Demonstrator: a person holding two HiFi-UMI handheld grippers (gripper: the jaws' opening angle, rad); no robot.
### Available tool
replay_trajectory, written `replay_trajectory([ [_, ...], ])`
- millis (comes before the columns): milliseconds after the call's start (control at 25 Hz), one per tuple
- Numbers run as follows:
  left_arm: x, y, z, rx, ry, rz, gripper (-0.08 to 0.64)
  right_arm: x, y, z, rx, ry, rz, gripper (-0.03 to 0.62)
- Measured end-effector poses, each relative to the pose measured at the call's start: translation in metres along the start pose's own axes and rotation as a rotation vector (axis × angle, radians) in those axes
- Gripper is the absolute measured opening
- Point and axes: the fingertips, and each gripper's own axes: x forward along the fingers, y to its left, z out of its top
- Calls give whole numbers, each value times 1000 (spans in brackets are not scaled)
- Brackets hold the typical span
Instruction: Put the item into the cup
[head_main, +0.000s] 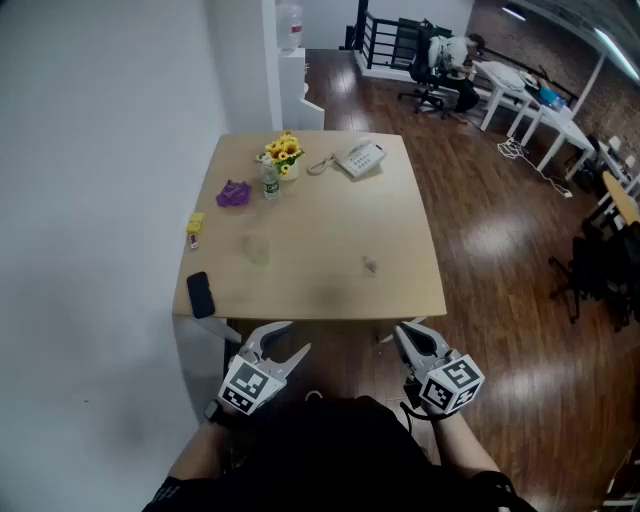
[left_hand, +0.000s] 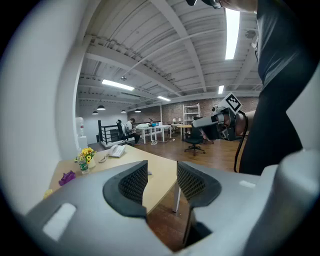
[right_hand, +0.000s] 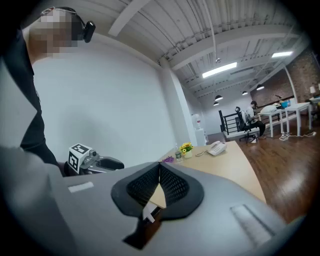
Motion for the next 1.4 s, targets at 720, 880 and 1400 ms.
replay_trajectory([
  [720,217,69,-33,26,210,-68,175,43,-110,-4,-11,81,58,11],
  [880,277,89,-42,11,290,-81,173,56,-137,-6,-42,127,102,15],
  [1400,425,110,-117,42,527,-188,150,69,-189,-9,19,173,-8,40],
])
